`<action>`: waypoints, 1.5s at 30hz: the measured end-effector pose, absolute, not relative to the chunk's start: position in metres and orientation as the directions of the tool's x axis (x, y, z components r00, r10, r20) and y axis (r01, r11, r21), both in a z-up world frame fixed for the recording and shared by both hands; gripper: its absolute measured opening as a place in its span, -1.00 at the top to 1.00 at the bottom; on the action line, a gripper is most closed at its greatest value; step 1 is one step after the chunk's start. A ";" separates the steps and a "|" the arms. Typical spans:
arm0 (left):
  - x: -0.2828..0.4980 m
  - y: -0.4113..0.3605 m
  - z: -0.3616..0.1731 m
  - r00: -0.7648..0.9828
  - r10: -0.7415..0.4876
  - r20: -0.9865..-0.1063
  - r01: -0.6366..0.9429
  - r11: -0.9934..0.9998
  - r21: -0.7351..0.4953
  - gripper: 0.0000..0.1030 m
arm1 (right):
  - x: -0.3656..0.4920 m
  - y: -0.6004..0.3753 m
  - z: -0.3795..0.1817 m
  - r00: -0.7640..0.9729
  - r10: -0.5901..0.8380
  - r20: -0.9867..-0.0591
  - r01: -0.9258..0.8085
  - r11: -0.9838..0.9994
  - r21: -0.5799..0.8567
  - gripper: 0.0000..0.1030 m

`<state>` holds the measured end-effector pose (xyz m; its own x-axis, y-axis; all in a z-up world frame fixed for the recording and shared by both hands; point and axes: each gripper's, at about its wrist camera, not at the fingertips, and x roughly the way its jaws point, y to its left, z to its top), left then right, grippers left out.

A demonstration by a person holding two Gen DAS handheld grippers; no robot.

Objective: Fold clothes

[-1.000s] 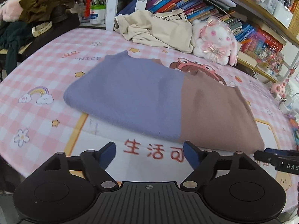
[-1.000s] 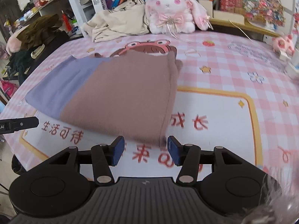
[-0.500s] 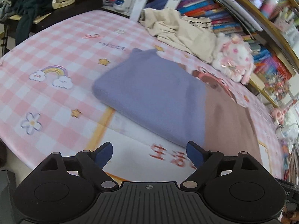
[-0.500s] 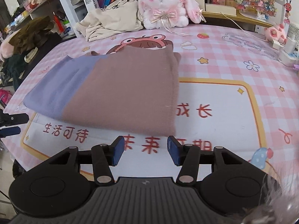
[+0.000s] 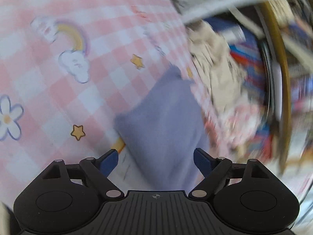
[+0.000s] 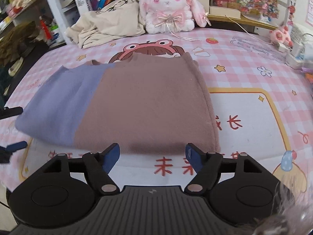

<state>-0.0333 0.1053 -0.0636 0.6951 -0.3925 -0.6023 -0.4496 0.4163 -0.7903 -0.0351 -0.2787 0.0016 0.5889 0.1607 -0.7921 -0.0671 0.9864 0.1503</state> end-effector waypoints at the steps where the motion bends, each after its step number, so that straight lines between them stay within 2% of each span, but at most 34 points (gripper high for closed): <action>1: -0.032 0.109 -0.068 0.706 -0.391 -0.590 -0.461 0.379 -0.802 -0.55 | -0.034 -0.276 0.003 0.592 0.152 -0.791 -0.058 0.987 0.147 -0.37; 5: -0.028 0.111 -0.076 0.714 -0.380 -0.589 -0.482 0.344 -0.806 -0.41 | -0.032 -0.269 0.004 0.592 0.113 -0.798 -0.021 0.992 0.124 -0.28; 7: -0.026 0.112 -0.080 0.717 -0.374 -0.588 -0.492 0.326 -0.807 -0.24 | -0.031 -0.269 0.003 0.587 0.096 -0.804 0.007 0.992 0.123 -0.22; 8: -0.025 0.113 -0.082 0.719 -0.371 -0.588 -0.497 0.317 -0.808 -0.17 | -0.031 -0.269 0.002 0.584 0.087 -0.807 0.023 0.992 0.123 -0.09; 9: -0.024 0.114 -0.084 0.721 -0.368 -0.587 -0.502 0.308 -0.808 0.04 | -0.030 -0.269 0.001 0.581 0.080 -0.810 0.035 0.992 0.123 -0.02; 10: -0.023 0.114 -0.087 0.722 -0.365 -0.587 -0.506 0.299 -0.809 0.40 | -0.029 -0.269 0.001 0.579 0.075 -0.812 0.043 0.992 0.123 -0.01; 12: -0.021 0.116 -0.091 0.726 -0.362 -0.585 -0.513 0.282 -0.811 0.76 | -0.028 -0.266 0.002 0.583 0.069 -0.809 0.049 0.992 0.120 0.11; 14: -0.018 0.121 -0.091 0.738 -0.376 -0.560 -0.485 0.283 -0.828 0.84 | -0.027 -0.263 0.002 0.584 0.072 -0.809 0.043 0.992 0.119 0.18; 18: -0.025 0.138 -0.050 0.819 -0.311 -0.481 -0.317 0.454 -0.833 0.86 | -0.025 -0.254 0.003 0.582 0.084 -0.809 0.020 0.993 0.117 0.22; 20: -0.032 0.152 -0.052 0.821 -0.257 -0.511 -0.349 0.483 -0.803 0.86 | -0.023 -0.246 0.004 0.583 0.091 -0.807 -0.010 0.994 0.105 0.22; 22: -0.030 0.164 -0.067 0.778 -0.272 -0.566 -0.397 0.485 -0.779 0.84 | -0.022 -0.239 0.003 0.579 0.102 -0.809 -0.031 0.994 0.104 0.23; 24: -0.031 0.171 -0.072 0.777 -0.302 -0.552 -0.395 0.448 -0.802 0.81 | -0.021 -0.233 0.003 0.577 0.101 -0.811 -0.046 0.995 0.091 0.22; 26: -0.032 0.174 -0.075 0.779 -0.316 -0.541 -0.393 0.427 -0.815 0.67 | -0.019 -0.230 0.002 0.574 0.101 -0.813 -0.054 0.995 0.086 0.22; 28: -0.033 0.173 -0.081 0.776 -0.328 -0.538 -0.404 0.398 -0.824 0.28 | -0.018 -0.227 0.002 0.572 0.101 -0.814 -0.061 0.995 0.080 0.22; 30: -0.034 0.171 -0.089 0.786 -0.339 -0.517 -0.406 0.349 -0.845 0.26 | -0.017 -0.225 0.002 0.570 0.101 -0.815 -0.068 0.995 0.075 0.22; 38: -0.030 0.167 -0.091 0.798 -0.338 -0.499 -0.384 0.353 -0.853 0.27 | -0.018 -0.227 -0.002 0.561 0.097 -0.822 -0.081 0.995 0.062 0.20; 41: -0.032 0.165 -0.091 0.794 -0.320 -0.517 -0.398 0.369 -0.840 0.56 | -0.019 -0.226 -0.003 0.559 0.094 -0.824 -0.090 0.995 0.052 0.20; 42: -0.032 0.165 -0.091 0.793 -0.315 -0.522 -0.401 0.375 -0.836 0.79 | -0.019 -0.226 -0.003 0.559 0.094 -0.824 -0.093 0.994 0.050 0.19; 45: -0.036 0.164 -0.075 0.810 -0.292 -0.509 -0.359 0.439 -0.824 0.83 | -0.019 -0.227 -0.004 0.551 0.105 -0.828 -0.097 0.993 0.061 0.19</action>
